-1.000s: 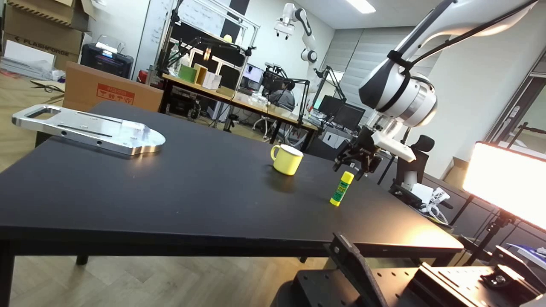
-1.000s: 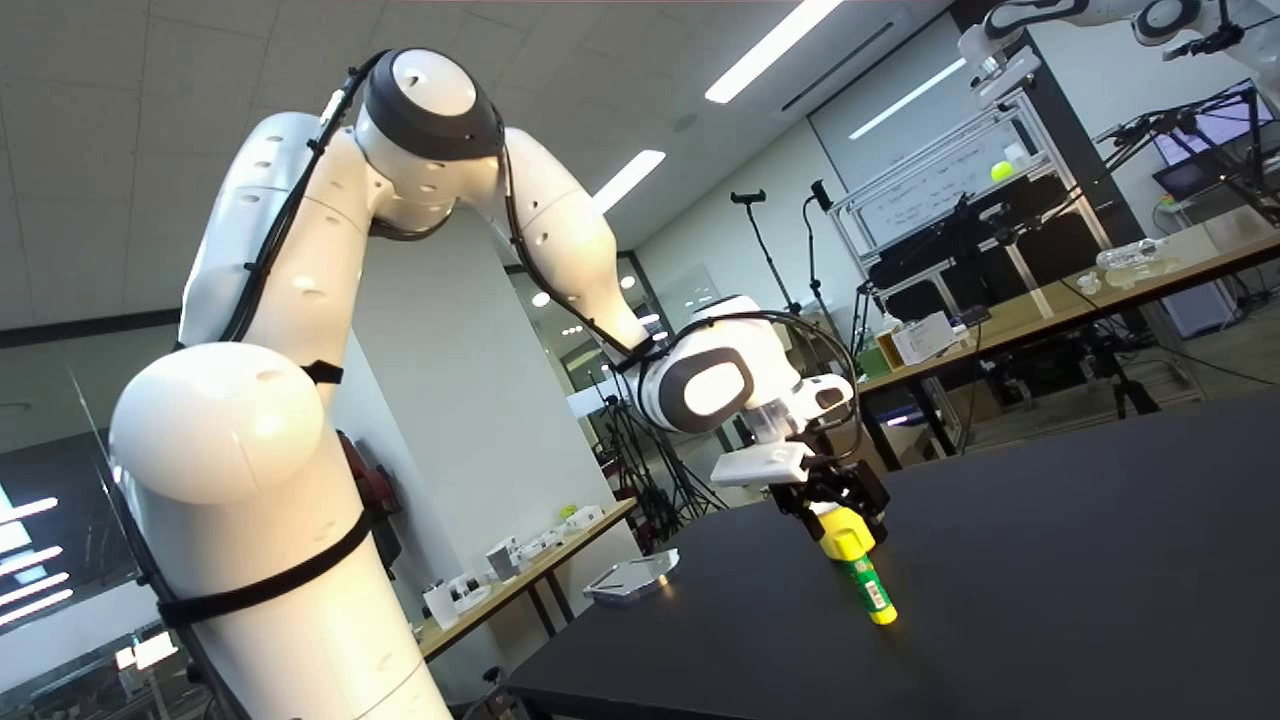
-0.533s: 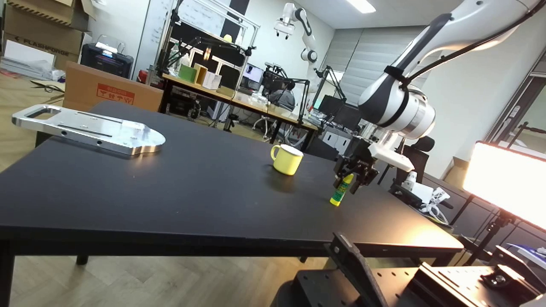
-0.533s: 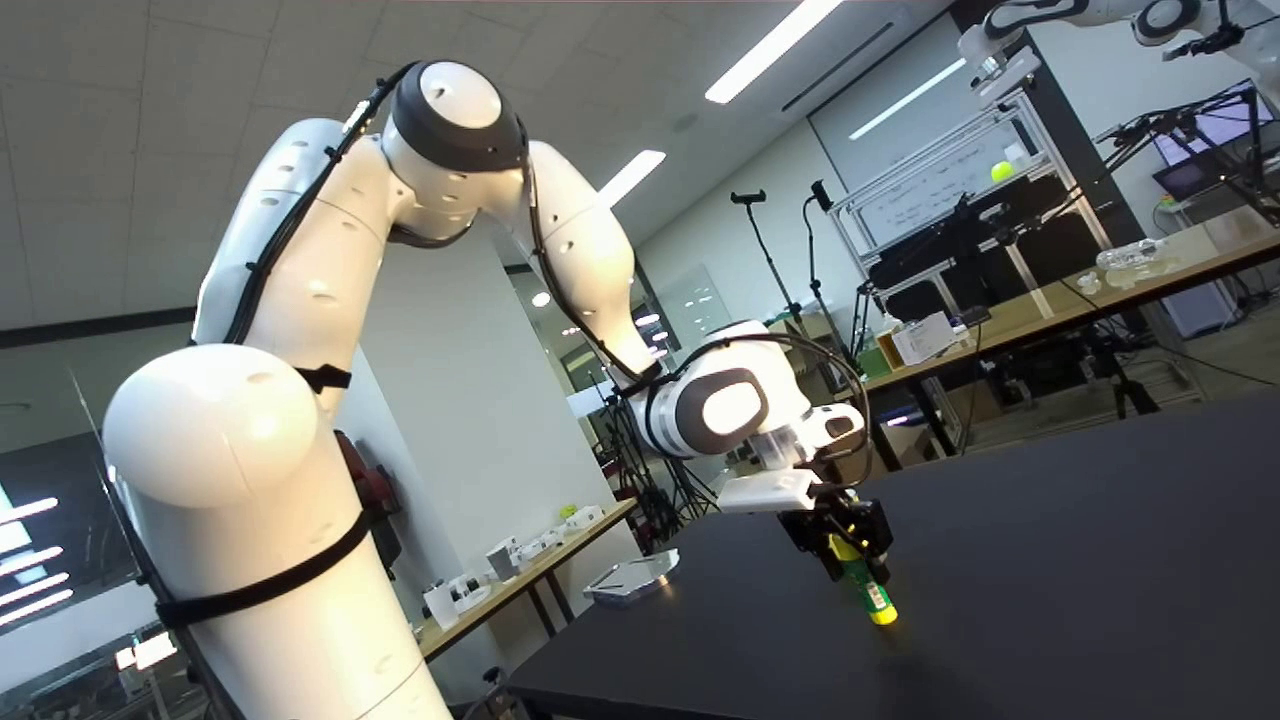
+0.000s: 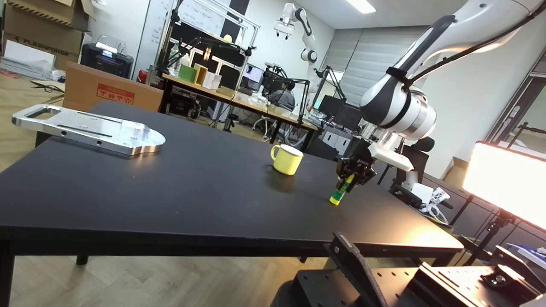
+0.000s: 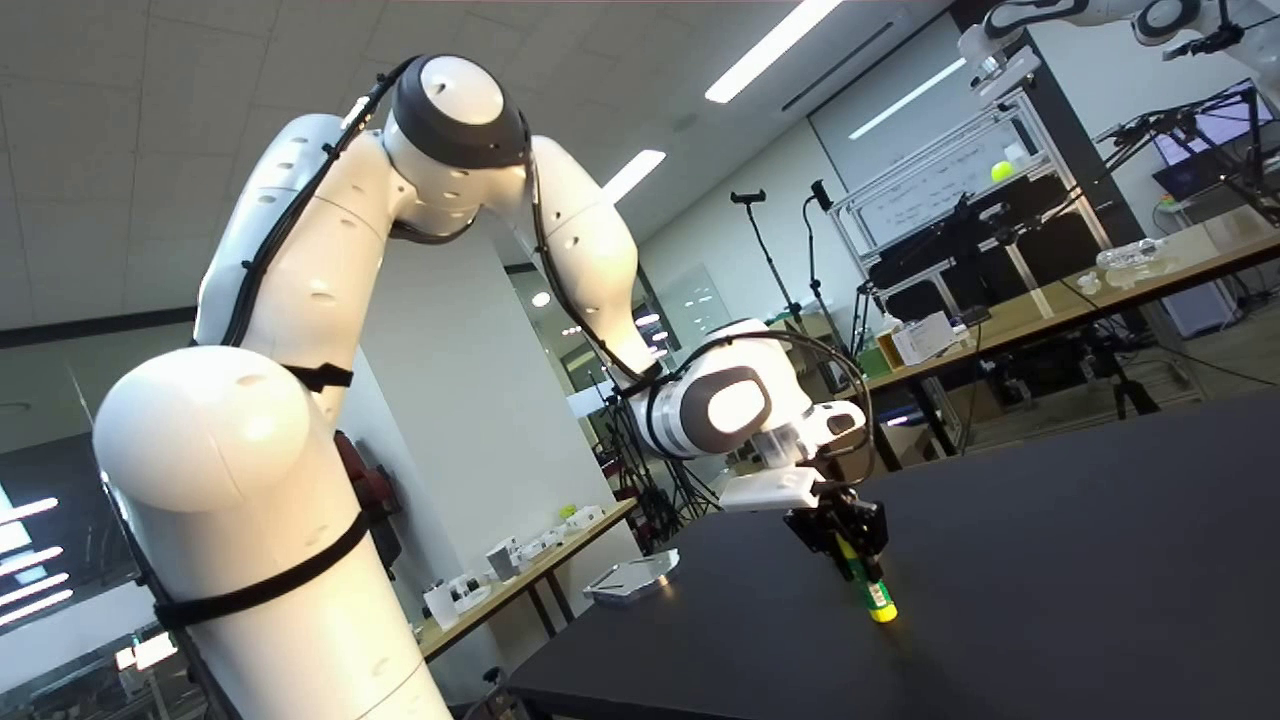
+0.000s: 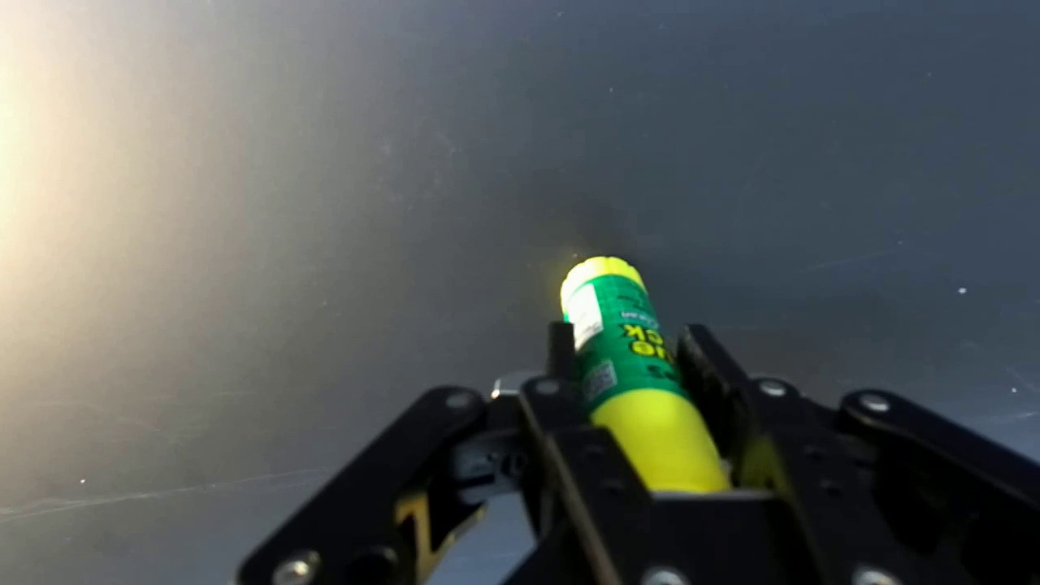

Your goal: Pick the object and put it in the cup

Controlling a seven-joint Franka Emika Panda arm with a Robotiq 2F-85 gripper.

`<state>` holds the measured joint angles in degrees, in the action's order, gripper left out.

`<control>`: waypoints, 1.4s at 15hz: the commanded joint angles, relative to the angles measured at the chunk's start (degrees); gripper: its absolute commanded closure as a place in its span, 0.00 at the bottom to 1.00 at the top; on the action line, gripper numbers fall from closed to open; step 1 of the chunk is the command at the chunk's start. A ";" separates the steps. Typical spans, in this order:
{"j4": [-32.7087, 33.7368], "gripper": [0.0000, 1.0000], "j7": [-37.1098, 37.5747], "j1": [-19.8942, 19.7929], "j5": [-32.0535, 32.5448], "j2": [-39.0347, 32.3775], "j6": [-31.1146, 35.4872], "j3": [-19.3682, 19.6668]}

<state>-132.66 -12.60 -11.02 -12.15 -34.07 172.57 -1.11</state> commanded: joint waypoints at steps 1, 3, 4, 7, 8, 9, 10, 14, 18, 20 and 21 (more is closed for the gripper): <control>-0.20 0.89 2.87 -0.64 2.64 3.75 -2.55 -0.79; -0.91 0.89 2.60 -0.62 3.38 7.83 -4.21 -1.05; -1.12 0.89 2.35 -0.71 3.49 10.28 -5.76 -1.32; -0.85 0.89 1.36 0.69 5.20 16.48 -11.64 -0.27; -0.76 0.89 1.58 1.95 7.08 18.39 -14.10 0.97; -0.78 0.89 2.60 2.92 8.73 20.30 -16.67 2.08; 0.29 0.64 0.30 1.18 5.81 16.03 -12.82 0.22; -0.28 0.64 0.36 2.57 7.13 19.88 -16.32 1.63; -0.37 0.64 0.36 2.56 7.49 19.49 -16.31 1.78; 1.99 0.89 1.19 3.24 9.08 17.95 -17.10 2.35; 4.19 0.89 0.91 3.47 9.78 16.58 -18.77 2.30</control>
<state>-132.89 -12.48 -8.76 -4.39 -14.86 156.43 0.40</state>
